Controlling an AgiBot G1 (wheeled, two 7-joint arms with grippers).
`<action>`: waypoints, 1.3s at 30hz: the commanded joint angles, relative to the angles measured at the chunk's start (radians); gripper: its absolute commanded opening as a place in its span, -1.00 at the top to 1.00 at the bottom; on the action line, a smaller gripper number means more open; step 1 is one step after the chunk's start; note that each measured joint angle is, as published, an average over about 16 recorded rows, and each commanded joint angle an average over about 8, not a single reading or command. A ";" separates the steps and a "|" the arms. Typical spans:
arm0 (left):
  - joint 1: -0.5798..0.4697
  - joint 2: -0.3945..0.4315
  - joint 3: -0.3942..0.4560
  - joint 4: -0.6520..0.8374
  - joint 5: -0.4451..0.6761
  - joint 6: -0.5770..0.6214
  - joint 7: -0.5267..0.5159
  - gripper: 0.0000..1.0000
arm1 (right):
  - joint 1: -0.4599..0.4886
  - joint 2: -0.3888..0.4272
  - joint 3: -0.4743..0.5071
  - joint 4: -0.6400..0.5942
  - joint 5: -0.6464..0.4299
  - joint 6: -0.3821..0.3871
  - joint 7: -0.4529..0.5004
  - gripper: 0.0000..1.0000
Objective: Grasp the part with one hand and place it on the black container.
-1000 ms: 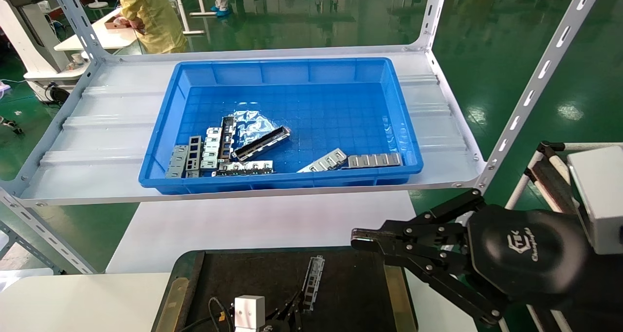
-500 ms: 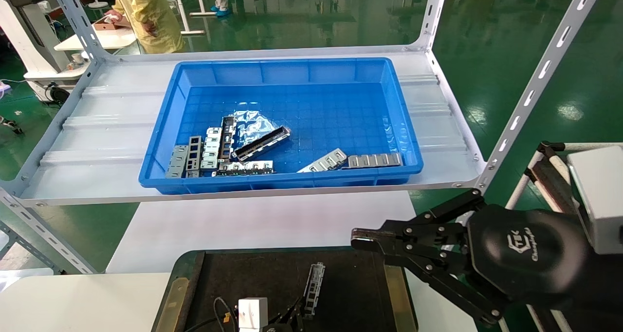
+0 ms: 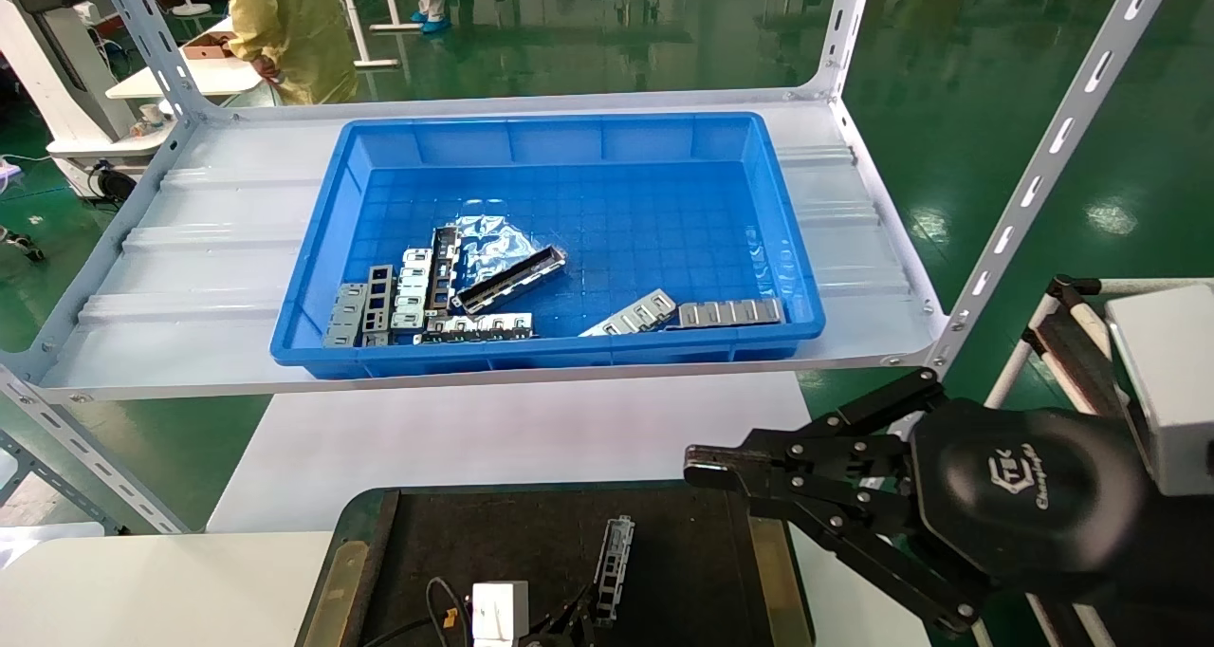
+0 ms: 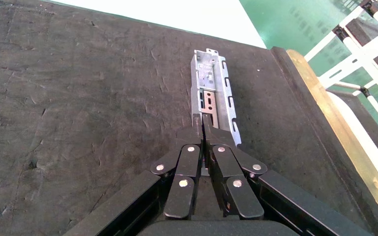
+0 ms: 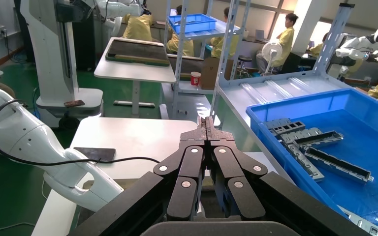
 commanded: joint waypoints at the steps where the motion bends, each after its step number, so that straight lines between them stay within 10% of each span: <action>1: -0.001 0.000 0.003 0.001 0.001 -0.002 -0.002 -1.00 | 0.000 0.000 0.000 0.000 0.000 0.000 0.000 -1.00; 19: 0.016 -0.007 -0.042 -0.078 0.037 -0.005 -0.014 -1.00 | 0.000 0.000 -0.001 0.000 0.001 0.000 -0.001 -1.00; 39: -0.017 -0.201 -0.038 -0.049 0.031 0.363 -0.094 -1.00 | 0.000 0.001 -0.002 0.000 0.001 0.001 -0.001 -1.00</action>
